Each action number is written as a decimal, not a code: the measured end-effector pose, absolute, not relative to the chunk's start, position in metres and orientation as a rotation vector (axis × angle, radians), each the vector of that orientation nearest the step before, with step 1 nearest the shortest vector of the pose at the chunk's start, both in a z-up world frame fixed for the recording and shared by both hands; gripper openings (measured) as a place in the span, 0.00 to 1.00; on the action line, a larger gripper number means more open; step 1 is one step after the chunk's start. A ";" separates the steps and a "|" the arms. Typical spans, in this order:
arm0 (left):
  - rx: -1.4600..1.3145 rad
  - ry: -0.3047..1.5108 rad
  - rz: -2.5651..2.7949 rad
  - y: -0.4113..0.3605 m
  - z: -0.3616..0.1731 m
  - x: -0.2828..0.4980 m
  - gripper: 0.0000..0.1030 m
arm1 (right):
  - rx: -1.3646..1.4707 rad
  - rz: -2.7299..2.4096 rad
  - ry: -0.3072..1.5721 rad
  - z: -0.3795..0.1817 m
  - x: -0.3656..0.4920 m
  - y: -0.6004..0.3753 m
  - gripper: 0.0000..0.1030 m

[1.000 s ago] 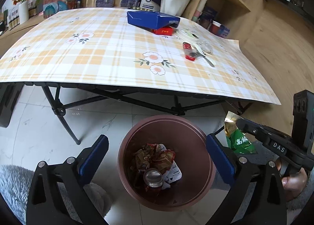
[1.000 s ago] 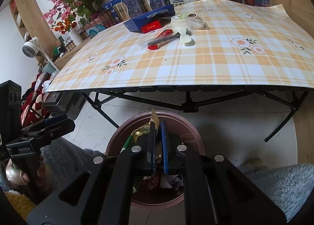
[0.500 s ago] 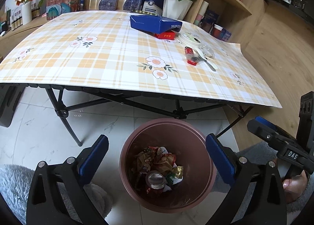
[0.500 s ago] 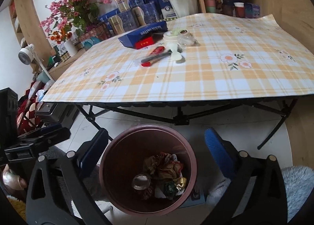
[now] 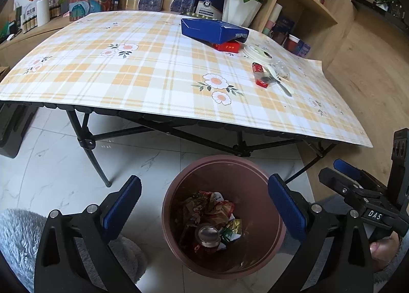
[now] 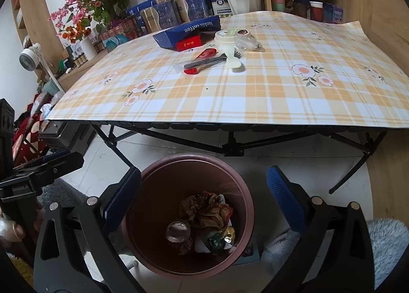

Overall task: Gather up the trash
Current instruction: 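Reach the left gripper to the blue luckin coffee box and grasp it, then lift the blue box with the left gripper while the right grasps the white plastic spork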

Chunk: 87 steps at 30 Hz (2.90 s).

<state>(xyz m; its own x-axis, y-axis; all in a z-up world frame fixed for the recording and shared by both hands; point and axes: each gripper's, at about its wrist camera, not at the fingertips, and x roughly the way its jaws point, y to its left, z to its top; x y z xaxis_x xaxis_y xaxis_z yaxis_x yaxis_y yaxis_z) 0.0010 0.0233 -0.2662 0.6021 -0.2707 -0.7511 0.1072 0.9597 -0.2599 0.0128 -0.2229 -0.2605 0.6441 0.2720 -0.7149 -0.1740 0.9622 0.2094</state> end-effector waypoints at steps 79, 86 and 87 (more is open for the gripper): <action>-0.105 0.925 -0.179 0.089 -0.173 0.292 0.20 | 0.205 0.292 0.774 -0.258 0.102 -0.269 0.95; -0.096 0.942 -0.253 0.096 -0.171 0.213 0.20 | 0.245 0.316 0.895 -0.250 0.143 -0.273 0.64; -0.108 0.944 -0.253 0.098 -0.172 0.205 0.20 | 0.245 0.316 0.899 -0.248 0.150 -0.273 0.60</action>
<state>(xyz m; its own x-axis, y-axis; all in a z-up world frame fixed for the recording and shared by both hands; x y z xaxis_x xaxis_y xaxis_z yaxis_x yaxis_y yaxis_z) 0.2051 0.0978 -0.1723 0.5597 -0.2607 -0.7866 0.1671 0.9652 -0.2010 0.1498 -0.2725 -0.2477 0.5813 0.3694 -0.7250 -0.1661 0.9261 0.3386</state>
